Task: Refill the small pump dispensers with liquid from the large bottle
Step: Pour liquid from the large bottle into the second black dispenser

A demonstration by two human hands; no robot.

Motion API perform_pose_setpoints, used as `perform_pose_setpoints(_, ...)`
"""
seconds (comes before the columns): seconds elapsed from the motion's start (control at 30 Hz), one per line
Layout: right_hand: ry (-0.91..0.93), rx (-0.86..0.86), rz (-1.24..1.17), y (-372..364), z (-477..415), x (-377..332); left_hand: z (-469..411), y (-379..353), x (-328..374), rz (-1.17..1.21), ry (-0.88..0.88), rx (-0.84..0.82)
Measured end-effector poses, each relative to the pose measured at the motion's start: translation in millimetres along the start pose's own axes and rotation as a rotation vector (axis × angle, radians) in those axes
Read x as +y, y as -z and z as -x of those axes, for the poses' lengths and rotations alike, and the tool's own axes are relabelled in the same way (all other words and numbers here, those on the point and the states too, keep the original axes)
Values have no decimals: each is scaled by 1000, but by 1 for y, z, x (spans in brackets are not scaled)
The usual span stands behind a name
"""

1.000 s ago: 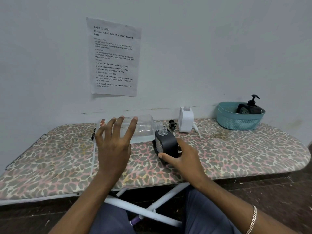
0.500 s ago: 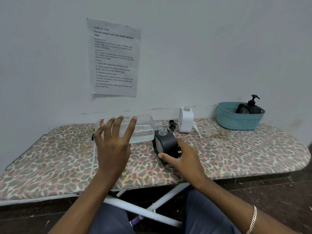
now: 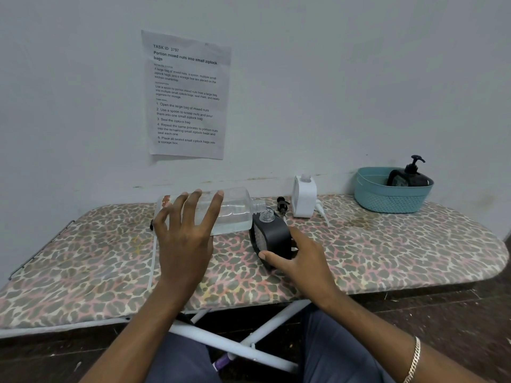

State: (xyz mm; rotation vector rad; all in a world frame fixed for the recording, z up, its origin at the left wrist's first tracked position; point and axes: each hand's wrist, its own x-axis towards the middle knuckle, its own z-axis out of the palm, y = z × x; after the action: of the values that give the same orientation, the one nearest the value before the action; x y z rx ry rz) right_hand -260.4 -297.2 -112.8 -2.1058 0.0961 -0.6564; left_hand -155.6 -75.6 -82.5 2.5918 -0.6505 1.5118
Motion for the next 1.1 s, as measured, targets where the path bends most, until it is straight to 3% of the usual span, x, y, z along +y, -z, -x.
perform_pose_setpoints(1.1, 4, 5, -2, 0, -1, 0, -1, 0, -1, 5, -17, 10)
